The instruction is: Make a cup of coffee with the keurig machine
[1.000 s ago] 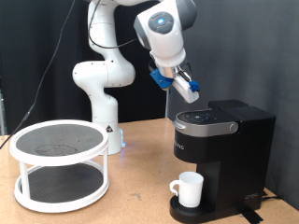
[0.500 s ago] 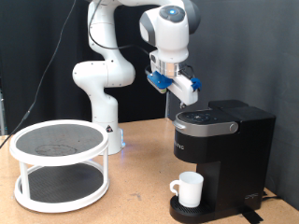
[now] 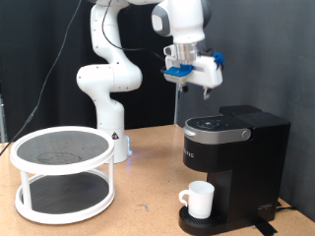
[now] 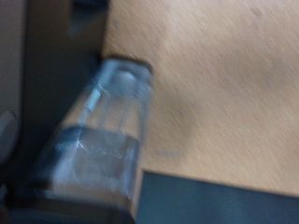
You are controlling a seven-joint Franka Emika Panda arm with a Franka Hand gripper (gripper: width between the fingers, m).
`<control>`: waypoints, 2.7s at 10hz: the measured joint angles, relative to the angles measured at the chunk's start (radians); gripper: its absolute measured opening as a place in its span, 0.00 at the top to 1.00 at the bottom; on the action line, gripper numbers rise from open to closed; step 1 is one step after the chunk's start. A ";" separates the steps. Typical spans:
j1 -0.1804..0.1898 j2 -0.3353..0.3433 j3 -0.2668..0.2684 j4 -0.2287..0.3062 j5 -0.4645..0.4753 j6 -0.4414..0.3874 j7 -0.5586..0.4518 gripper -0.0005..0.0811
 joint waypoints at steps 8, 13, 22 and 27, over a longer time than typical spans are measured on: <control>-0.041 0.071 0.053 0.129 -0.156 0.087 0.091 0.09; -0.095 0.266 0.047 0.403 -0.171 -0.158 0.097 0.09; -0.101 0.494 0.055 0.636 -0.210 -0.351 0.096 0.09; -0.093 0.511 0.061 0.616 -0.244 -0.359 0.095 0.09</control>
